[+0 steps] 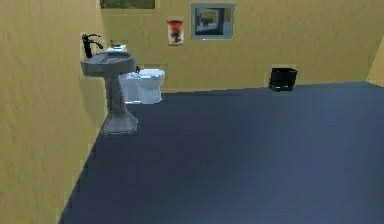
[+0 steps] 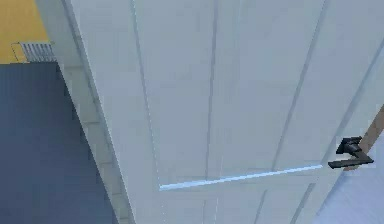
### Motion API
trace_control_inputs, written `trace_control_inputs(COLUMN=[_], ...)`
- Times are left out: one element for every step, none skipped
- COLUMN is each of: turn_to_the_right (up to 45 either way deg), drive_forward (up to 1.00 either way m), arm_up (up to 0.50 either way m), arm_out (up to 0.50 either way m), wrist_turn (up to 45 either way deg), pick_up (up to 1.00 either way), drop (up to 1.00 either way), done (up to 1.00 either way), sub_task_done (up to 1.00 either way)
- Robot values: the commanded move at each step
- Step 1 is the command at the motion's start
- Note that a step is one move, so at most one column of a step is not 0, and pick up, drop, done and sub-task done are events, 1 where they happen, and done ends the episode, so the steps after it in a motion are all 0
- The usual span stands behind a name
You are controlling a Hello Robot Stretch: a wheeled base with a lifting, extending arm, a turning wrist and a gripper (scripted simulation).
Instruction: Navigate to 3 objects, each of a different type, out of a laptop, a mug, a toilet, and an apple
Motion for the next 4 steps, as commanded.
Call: trace_control_inputs(turn_to_the_right=[-9.0,0.0,30.0,0.0], drive_forward=[0.0,0.35,0.0,0.25], arm_up=[0.0,0.0,0.0,0.0], arm_out=[0.0,0.0,0.0,0.0], wrist_turn=[0.0,0.0,0.0,0.0], pick_up=[0.0,0.0,0.0,0.0], drop=[0.0,0.0,0.0,0.0], done=[0.0,0.0,0.0,0.0], sub_task_done=[0.0,0.0,0.0,0.0])
